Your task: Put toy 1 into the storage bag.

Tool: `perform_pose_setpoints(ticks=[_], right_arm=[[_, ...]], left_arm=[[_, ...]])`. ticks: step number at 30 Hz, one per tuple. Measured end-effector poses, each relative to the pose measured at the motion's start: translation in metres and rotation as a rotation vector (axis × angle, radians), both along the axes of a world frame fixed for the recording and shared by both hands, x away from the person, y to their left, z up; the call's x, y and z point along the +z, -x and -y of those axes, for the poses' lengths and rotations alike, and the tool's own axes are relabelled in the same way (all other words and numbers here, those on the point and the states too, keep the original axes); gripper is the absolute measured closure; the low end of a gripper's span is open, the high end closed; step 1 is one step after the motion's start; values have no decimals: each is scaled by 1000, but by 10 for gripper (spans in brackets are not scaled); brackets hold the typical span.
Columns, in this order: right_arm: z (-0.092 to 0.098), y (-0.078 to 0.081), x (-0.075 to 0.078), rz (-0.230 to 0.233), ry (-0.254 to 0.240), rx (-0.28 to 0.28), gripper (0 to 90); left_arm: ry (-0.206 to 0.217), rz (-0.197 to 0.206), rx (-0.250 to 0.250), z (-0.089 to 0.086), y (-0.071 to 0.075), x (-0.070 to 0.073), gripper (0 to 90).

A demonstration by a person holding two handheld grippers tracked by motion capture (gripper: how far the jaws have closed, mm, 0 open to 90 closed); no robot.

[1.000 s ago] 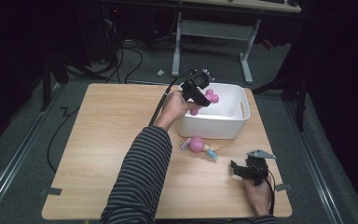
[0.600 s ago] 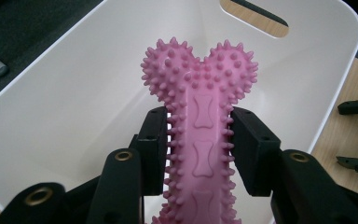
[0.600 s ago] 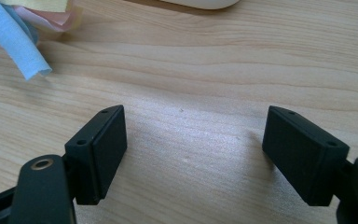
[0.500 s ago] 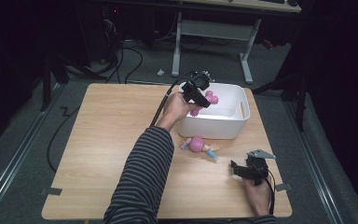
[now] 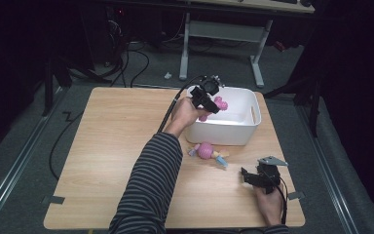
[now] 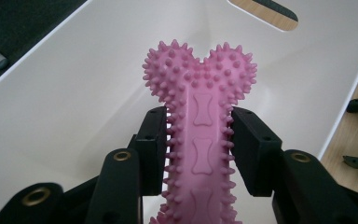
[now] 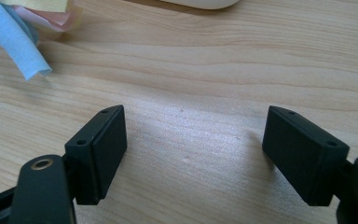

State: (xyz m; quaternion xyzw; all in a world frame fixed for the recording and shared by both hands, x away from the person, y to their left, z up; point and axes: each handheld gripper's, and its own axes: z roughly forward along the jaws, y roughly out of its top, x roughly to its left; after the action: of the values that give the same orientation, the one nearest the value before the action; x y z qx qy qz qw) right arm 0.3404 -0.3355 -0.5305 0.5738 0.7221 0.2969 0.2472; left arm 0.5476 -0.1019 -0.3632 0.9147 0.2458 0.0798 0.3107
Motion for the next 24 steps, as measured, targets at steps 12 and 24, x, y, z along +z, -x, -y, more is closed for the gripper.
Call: perform_pose_setpoints(ticks=[12,24], right_arm=[[0,0,0,-1,-1,1,215],[0,0,0,2,0,3,215]], left_arm=[[8,19,-2,-5,7,8,513],[40,80,16,-44,24,37,480]])
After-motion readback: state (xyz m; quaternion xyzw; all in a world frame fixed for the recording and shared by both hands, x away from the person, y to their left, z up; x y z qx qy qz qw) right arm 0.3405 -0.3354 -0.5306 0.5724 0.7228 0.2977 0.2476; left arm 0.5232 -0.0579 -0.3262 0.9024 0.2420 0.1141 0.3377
